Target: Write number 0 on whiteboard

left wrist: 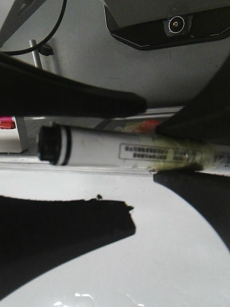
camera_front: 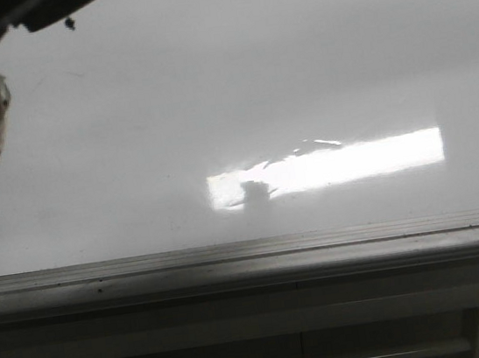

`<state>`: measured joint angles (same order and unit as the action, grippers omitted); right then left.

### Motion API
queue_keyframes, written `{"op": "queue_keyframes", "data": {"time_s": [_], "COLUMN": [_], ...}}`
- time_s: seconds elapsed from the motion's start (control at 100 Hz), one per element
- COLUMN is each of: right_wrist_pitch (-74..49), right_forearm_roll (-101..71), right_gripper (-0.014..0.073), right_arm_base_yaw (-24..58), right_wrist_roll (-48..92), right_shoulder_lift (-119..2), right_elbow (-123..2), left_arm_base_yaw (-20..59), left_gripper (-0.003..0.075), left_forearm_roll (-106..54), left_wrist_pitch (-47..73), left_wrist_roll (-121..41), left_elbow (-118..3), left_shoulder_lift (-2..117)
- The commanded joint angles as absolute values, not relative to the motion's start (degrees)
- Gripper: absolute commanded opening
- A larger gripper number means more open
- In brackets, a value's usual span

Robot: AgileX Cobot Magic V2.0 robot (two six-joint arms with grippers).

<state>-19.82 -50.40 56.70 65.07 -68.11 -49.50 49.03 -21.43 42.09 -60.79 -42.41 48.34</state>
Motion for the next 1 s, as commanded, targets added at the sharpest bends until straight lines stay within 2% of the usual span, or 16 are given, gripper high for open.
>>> {"op": "queue_keyframes", "data": {"time_s": [0.0, 0.12, 0.26, 0.37, 0.44, 0.61, 0.66, 0.72, 0.79, 0.9, 0.99], "right_wrist_pitch": [-17.55, -18.44, -20.06, -19.45, -18.13, -16.88, -16.88, -16.75, -15.31, -12.44, -9.11], "right_forearm_roll": [-53.13, -53.26, -53.26, -53.26, -52.51, -52.42, -52.42, -52.42, -52.42, -52.42, -52.42], "right_gripper": [0.0267, 0.0131, -0.0075, -0.0067, -0.0067, -0.0067, -0.0066, -0.0066, -0.0065, -0.0047, -0.0039], "right_arm_base_yaw": [56.74, 56.74, 56.74, 56.74, 56.17, 52.97, 51.79, 50.22, 48.66, 47.11, 46.87], "right_wrist_roll": [65.86, 65.86, 65.86, 65.86, 65.86, 65.86, 65.86, 65.86, 65.74, 65.39, 64.45], "right_shoulder_lift": [-68.02, -69.04, -69.15, -69.15, -68.92, -66.49, -65.09, -63.17, -60.16, -54.06, -48.27], "right_elbow": [-52.05, -52.05, -52.05, -52.05, -52.05, -51.94, -51.85, -51.57, -50.17, -45.31, -39.01], "left_arm_base_yaw": [49.43, 49.43, 49.43, 49.43, 49.43, 49.43, 49.43, 49.43, 49.43, 49.01, 47.60], "left_gripper": [-0.0020, -0.0020, -0.0019, -0.0007, 0.0071, 0.0417, 0.0459, 0.0451, 0.0403, 0.0275, 0.0164], "left_forearm_roll": [-22.83, -22.83, -22.83, -23.44, -24.96, -27.78, -27.78, -27.78, -27.65, -22.91, -12.18], "left_wrist_pitch": [39.13, 39.13, 39.13, 36.95, 35.25, 34.69, 34.29, 33.19, 30.99, 26.56, 24.70], "left_wrist_roll": [-60.81, -60.81, -60.68, -56.48, -53.33, -49.01, -47.82, -46.05, -43.77, -36.16, -22.55], "left_elbow": [-43.88, -43.88, -43.88, -43.88, -43.88, -43.88, -43.88, -43.88, -43.88, -43.65, -42.91], "left_shoulder_lift": [48.21, 48.21, 48.21, 47.95, 47.73, 45.05, 43.18, 40.88, 37.48, 31.50, 27.08]}}
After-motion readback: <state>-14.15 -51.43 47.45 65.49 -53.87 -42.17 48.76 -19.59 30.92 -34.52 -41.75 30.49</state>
